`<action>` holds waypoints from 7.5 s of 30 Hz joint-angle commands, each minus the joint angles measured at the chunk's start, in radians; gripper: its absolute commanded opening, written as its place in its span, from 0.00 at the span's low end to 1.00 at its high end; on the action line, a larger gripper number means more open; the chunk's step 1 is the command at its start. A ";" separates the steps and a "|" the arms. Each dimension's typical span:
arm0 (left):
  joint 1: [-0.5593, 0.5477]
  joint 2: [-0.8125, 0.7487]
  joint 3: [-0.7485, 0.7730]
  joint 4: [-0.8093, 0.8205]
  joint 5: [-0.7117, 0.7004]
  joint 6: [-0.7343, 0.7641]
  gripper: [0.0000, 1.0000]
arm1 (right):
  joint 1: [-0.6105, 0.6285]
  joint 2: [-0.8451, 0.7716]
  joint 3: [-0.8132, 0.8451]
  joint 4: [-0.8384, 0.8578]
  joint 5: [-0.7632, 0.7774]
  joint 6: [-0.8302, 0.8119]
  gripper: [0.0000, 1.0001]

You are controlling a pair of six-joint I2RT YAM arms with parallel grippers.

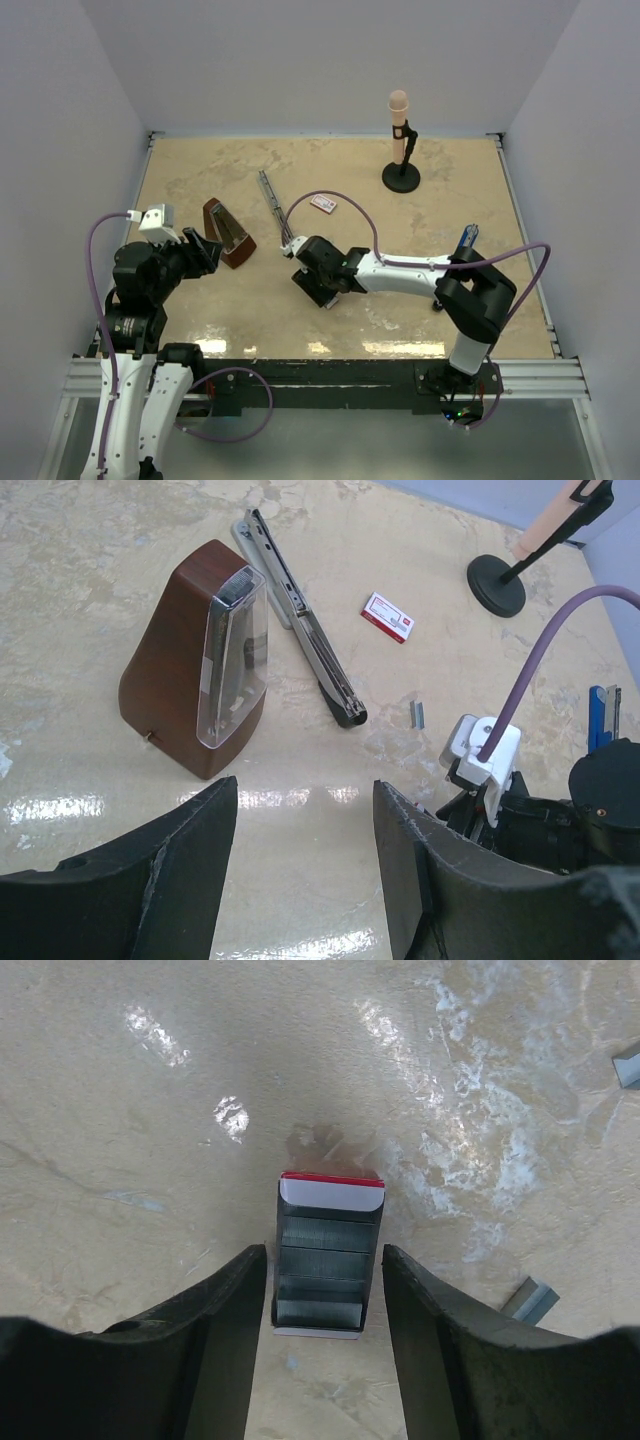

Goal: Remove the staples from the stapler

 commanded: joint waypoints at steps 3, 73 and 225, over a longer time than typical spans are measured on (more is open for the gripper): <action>-0.005 0.004 0.006 0.026 -0.011 -0.002 0.61 | 0.001 -0.067 0.004 0.004 0.025 -0.030 0.61; -0.361 0.310 -0.106 0.236 0.171 -0.200 0.78 | -0.268 -0.085 -0.074 0.030 -0.001 0.206 0.20; -0.956 1.102 0.353 0.103 -0.346 0.084 0.07 | -0.260 -1.230 -0.323 -0.073 0.308 0.602 0.99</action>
